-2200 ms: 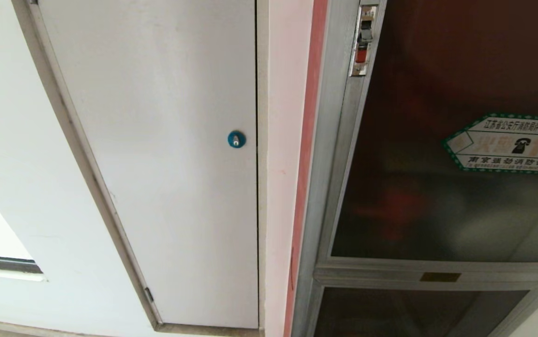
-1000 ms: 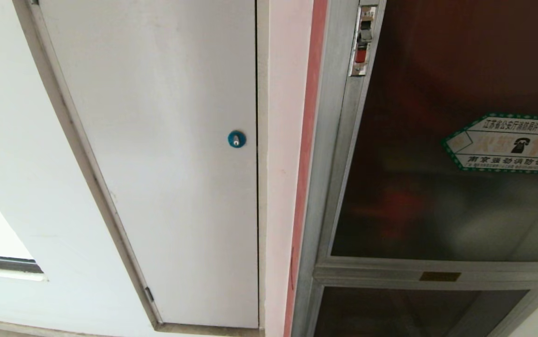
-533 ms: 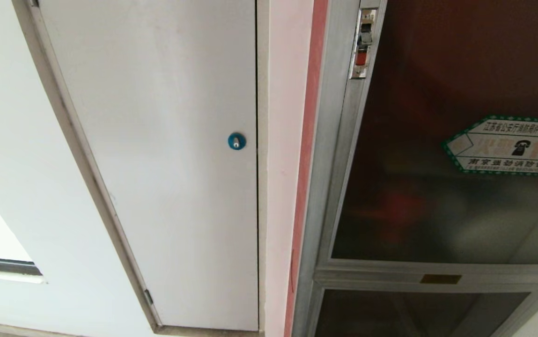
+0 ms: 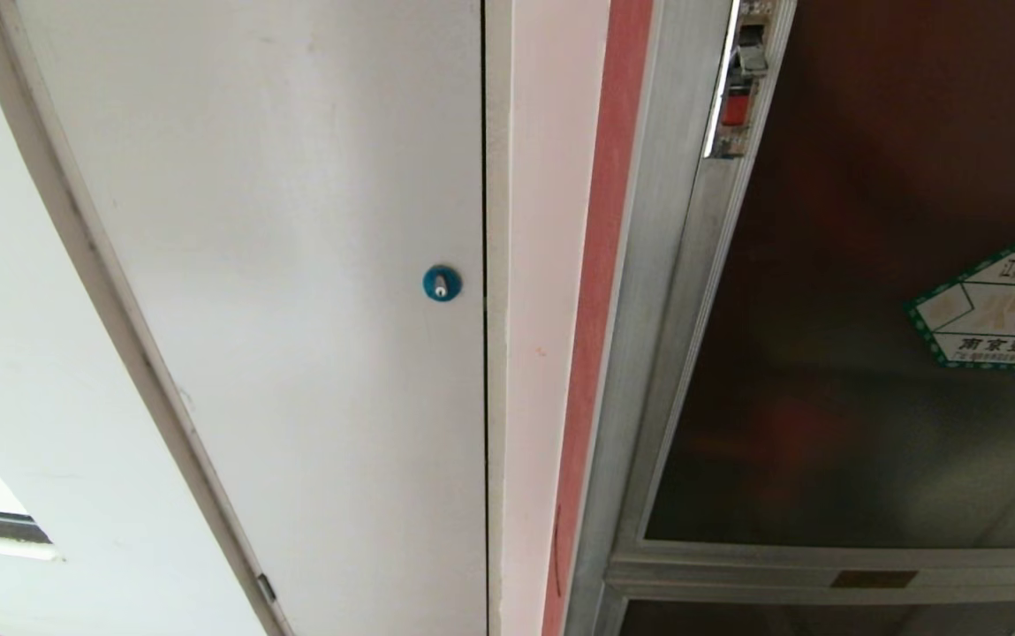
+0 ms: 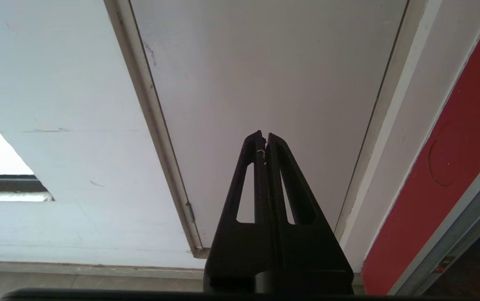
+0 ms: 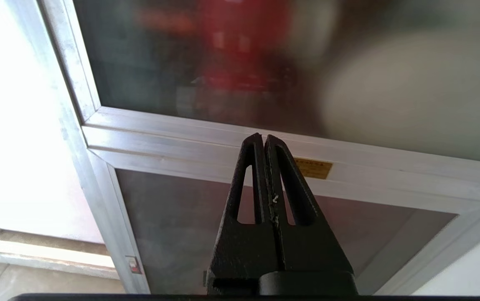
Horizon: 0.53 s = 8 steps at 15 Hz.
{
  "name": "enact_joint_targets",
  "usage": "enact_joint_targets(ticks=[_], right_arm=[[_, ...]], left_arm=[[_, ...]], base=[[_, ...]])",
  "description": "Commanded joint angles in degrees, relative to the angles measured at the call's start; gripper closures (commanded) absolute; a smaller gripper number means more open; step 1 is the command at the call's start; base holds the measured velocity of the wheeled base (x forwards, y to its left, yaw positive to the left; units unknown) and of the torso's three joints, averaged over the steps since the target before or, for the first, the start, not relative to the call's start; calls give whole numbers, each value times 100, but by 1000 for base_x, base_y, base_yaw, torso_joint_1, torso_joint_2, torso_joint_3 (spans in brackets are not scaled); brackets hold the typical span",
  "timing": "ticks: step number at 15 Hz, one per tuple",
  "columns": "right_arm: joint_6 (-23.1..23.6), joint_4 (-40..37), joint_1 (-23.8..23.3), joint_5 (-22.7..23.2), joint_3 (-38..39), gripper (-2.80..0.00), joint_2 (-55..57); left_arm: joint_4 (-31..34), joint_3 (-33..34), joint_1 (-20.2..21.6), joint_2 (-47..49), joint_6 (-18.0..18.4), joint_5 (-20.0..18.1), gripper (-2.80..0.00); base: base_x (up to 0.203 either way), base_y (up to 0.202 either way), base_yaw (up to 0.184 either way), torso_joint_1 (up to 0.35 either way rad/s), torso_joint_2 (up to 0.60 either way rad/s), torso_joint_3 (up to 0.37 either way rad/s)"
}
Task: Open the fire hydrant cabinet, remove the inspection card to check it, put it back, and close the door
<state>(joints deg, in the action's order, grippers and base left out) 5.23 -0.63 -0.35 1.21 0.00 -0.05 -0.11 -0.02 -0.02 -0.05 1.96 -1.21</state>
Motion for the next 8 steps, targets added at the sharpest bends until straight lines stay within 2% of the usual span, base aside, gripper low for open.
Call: enact_joint_targets(ticks=[1,4,6,8], right_arm=[[4,2,0,2,-2,0,-13],[-4,2,0,2,0,0,-13],[11,2,0,11,0,0,-13],[4,2,0,11,0,0,-13]], left_arm=[[0,2,-6,5,24,-4,0],[0,-135,2,16,85,-40,0],[67,-871,1,379,82,-180,0],[81,-1886,-50,1452,76,-521,0]], base=[[0,0,0,0,0,0],[0,0,0,0,0,0],[0,0,0,0,0,0],[0,0,0,0,0,0]])
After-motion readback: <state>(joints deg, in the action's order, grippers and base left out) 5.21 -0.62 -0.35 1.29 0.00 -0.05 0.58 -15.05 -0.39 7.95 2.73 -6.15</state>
